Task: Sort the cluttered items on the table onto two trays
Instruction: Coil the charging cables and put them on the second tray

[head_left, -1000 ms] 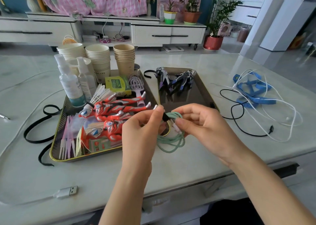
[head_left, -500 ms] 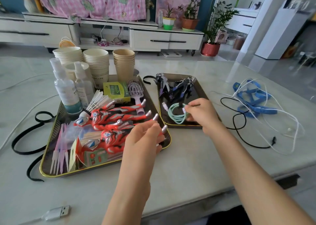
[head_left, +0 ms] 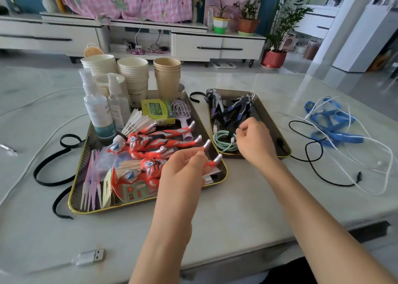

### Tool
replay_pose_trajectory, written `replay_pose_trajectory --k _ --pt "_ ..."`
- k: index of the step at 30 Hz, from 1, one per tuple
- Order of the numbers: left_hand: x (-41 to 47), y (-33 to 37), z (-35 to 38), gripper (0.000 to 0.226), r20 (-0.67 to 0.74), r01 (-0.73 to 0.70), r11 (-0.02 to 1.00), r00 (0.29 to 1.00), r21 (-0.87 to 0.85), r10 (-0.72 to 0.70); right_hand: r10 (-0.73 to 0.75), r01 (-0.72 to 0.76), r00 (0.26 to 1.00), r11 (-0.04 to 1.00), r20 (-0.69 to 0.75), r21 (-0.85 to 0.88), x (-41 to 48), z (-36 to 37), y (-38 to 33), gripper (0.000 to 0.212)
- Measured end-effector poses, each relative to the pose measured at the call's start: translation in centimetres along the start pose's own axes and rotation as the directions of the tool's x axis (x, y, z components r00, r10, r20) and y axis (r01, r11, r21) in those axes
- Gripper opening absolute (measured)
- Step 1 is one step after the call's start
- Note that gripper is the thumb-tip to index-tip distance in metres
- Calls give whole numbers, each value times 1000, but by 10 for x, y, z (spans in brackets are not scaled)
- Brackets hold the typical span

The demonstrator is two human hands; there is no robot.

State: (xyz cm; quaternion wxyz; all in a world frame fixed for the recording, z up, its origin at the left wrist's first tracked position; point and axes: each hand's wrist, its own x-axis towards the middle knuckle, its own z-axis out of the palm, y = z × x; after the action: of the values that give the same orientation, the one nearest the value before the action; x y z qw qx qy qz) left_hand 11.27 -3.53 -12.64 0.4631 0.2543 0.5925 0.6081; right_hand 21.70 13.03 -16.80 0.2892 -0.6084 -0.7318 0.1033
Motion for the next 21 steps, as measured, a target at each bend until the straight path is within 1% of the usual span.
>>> replay_pose_trajectory --k 3,6,9,13,15,16,18,19,21 --pt "0 0 -1 16 -9 -3 1000 1000 4 3 -76 80 995 994 -61 76 3 -17 6 15" --pt "0 -4 3 16 6 -7 1000 1000 25 7 -66 75 993 994 -102 85 4 -40 25 14" --pt "5 -9 16 14 30 -27 996 999 81 25 26 -16 989 998 -147 67 3 -63 62 16" --pt "8 -19 48 14 130 -80 982 990 169 58 233 -224 961 972 -151 76 -8 -97 117 19" --pt "8 -24 61 15 189 -111 970 980 217 70 288 -283 950 957 -117 59 -15 -105 134 15" --pt "6 -25 77 16 240 -131 960 968 247 70 301 -296 950 953 -87 59 -22 -115 144 11" --pt "10 -27 92 16 299 -166 940 952 298 73 251 -254 967 964 42 81 -30 -110 144 4" --pt "11 -28 104 17 328 -192 930 941 313 84 223 -229 970 972 99 55 -35 -109 144 3" --pt "15 -32 125 22 377 -289 878 916 381 138 184 -174 966 982 183 -73 -37 -102 140 7"
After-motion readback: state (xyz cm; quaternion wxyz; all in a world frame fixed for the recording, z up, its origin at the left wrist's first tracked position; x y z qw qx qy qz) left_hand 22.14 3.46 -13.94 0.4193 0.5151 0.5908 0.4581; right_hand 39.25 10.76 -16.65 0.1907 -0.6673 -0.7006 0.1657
